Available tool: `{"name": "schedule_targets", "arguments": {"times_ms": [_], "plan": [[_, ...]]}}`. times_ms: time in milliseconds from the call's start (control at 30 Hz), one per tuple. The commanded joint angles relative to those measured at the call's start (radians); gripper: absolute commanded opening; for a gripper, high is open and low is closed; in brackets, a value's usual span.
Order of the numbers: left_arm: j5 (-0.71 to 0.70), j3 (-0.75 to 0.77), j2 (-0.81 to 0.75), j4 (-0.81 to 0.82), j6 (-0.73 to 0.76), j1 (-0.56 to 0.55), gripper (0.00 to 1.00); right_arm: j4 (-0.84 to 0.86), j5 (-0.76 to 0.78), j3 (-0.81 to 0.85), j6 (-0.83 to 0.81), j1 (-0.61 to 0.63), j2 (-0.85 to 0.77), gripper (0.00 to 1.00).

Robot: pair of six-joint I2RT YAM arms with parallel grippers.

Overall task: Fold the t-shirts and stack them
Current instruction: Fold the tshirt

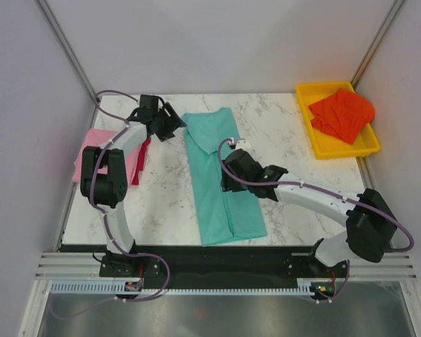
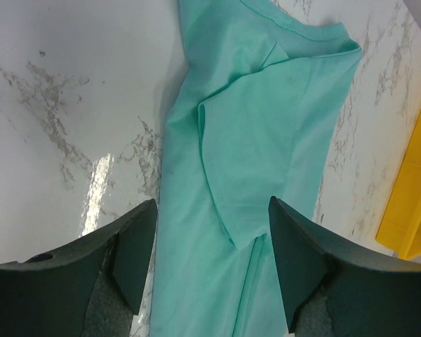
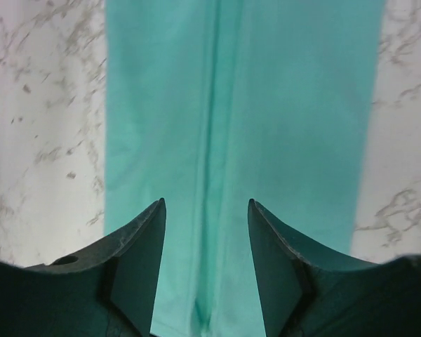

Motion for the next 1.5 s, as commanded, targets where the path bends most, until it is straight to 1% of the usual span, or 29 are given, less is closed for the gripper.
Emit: {"name": "schedule_targets", "arguments": {"times_ms": [0, 133, 233, 300, 367, 400, 533, 600, 633, 833, 1000, 1033, 1067, 1133, 1167, 1233, 1267, 1333, 1367, 1400, 1433, 1467], "plan": [[0.040, 0.056, 0.041, 0.044, 0.059, 0.002, 0.72, -0.019, -0.039, -0.034, -0.053, -0.098, -0.050, 0.59], [0.032, 0.166, 0.133, 0.043, 0.062, 0.002, 0.67, -0.021, -0.011, -0.140, -0.052, -0.143, -0.096, 0.60], [0.012, 0.237, 0.219, 0.043, 0.044, 0.003, 0.64, -0.021, 0.007, -0.206, -0.041, -0.163, -0.116, 0.58], [0.006, 0.275, 0.276, 0.043, 0.036, 0.002, 0.61, -0.021, -0.005, -0.252, -0.030, -0.165, -0.122, 0.55], [0.012, 0.341, 0.316, 0.043, 0.030, 0.003, 0.59, -0.022, -0.040, -0.282, -0.019, -0.165, -0.141, 0.55], [0.012, 0.361, 0.354, 0.043, 0.028, 0.002, 0.56, -0.022, -0.051, -0.313, -0.015, -0.166, -0.151, 0.55], [0.000, 0.478, 0.443, 0.040, 0.005, 0.003, 0.56, -0.030, -0.085, -0.380, 0.010, -0.166, -0.228, 0.57], [-0.008, 0.528, 0.477, 0.024, 0.008, 0.003, 0.54, -0.045, -0.088, -0.407, 0.023, -0.166, -0.242, 0.57], [-0.013, 0.577, 0.512, 0.018, 0.011, 0.003, 0.54, -0.060, -0.094, -0.414, 0.023, -0.166, -0.248, 0.57], [-0.028, 0.719, 0.598, 0.014, 0.019, 0.005, 0.50, -0.085, -0.138, -0.463, 0.034, -0.163, -0.228, 0.54], [-0.048, 0.794, 0.652, 0.020, 0.030, 0.006, 0.47, -0.082, -0.161, -0.485, 0.042, -0.160, -0.240, 0.46], [-0.048, 0.814, 0.658, 0.030, 0.033, 0.008, 0.45, -0.085, -0.164, -0.486, 0.043, -0.158, -0.244, 0.42], [-0.049, 0.823, 0.663, 0.037, 0.036, 0.008, 0.44, -0.083, -0.180, -0.491, 0.045, -0.160, -0.248, 0.33], [-0.048, 0.829, 0.672, 0.063, 0.041, 0.008, 0.40, -0.091, -0.201, -0.493, 0.043, -0.157, -0.257, 0.25], [-0.046, 0.831, 0.677, 0.095, 0.042, 0.008, 0.40, -0.096, -0.226, -0.494, 0.043, -0.152, -0.264, 0.19], [-0.043, 0.837, 0.687, 0.118, 0.050, 0.008, 0.39, -0.099, -0.238, -0.506, 0.048, -0.145, -0.280, 0.18], [-0.039, 0.837, 0.690, 0.138, 0.053, 0.008, 0.40, -0.096, -0.249, -0.519, 0.063, -0.137, -0.287, 0.13], [-0.034, 0.837, 0.692, 0.143, 0.056, 0.008, 0.43, -0.096, -0.250, -0.528, 0.088, -0.106, -0.296, 0.11], [-0.034, 0.834, 0.690, 0.138, 0.058, 0.009, 0.47, -0.096, -0.249, -0.534, 0.099, -0.090, -0.299, 0.13], [-0.040, 0.823, 0.684, 0.132, 0.058, 0.009, 0.61, -0.096, -0.250, -0.539, 0.128, -0.053, -0.316, 0.17], [-0.048, 0.811, 0.660, 0.124, 0.055, 0.012, 0.68, -0.094, -0.249, -0.539, 0.138, -0.037, -0.325, 0.23], [-0.074, 0.793, 0.636, 0.123, 0.053, 0.014, 0.78, -0.096, -0.235, -0.540, 0.146, -0.022, -0.339, 0.33]]}}
